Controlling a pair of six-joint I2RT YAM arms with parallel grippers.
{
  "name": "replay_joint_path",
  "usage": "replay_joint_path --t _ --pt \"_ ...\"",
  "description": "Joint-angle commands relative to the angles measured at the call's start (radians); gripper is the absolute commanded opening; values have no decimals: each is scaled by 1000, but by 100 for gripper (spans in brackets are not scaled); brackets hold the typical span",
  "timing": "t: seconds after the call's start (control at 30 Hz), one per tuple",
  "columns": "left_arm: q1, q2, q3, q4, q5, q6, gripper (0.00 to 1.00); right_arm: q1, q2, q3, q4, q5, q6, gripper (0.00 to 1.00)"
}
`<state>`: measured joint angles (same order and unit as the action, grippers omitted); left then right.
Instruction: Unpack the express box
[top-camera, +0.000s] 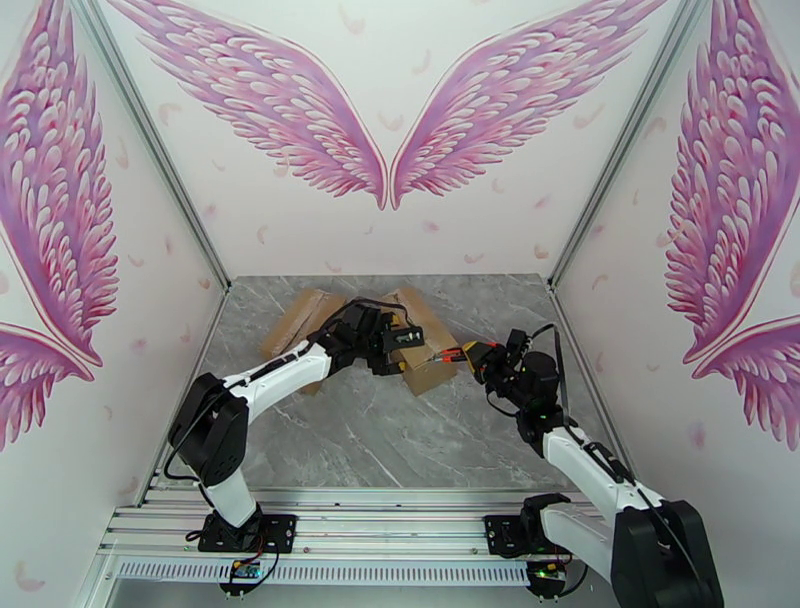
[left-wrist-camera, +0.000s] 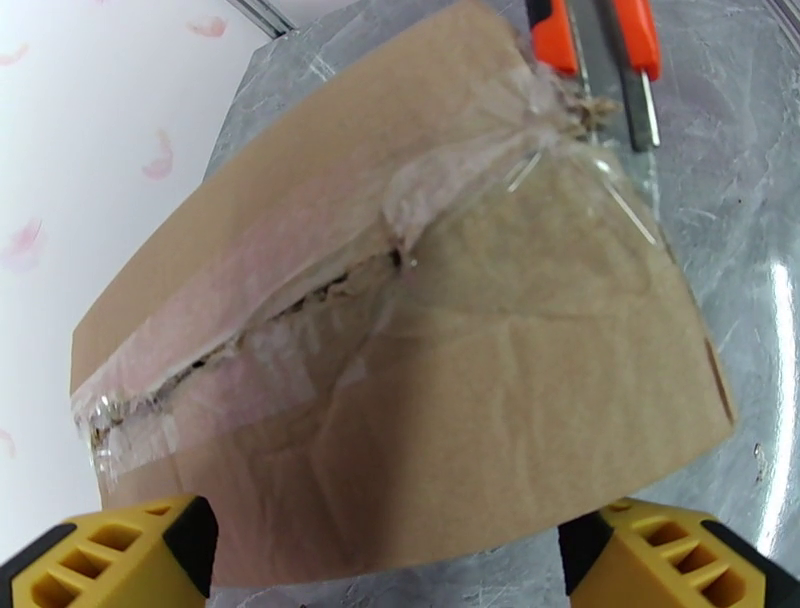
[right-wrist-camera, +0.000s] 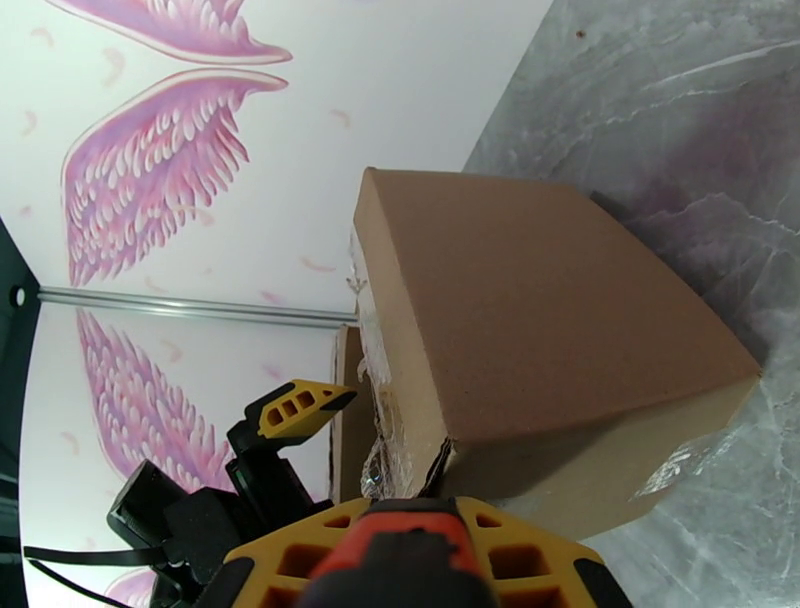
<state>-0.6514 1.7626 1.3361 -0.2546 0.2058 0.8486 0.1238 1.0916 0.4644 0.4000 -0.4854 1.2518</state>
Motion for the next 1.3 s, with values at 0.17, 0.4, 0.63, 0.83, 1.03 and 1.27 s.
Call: replay_joint_path --t 0.17,0.4,0.63,0.83,1.03,1.27 --pt "-6 22 57 31 1 -25 95 16 43 39 -63 -177 -40 0" --pt "-8 26 63 25 6 -26 95 11 53 40 -23 -211 -13 0" --pt "-4 35 75 23 9 -26 96 3 51 40 -29 -266 -6 0" --pt "-1 20 64 24 13 -29 96 -9 -50 69 -202 -226 -111 0" --pt "-1 -18 32 34 5 -86 97 -9 -202 167 -531 -114 -325 0" --pt "0 -139 -82 135 -40 -341 99 -12 -290 252 -800 9 -512 0"
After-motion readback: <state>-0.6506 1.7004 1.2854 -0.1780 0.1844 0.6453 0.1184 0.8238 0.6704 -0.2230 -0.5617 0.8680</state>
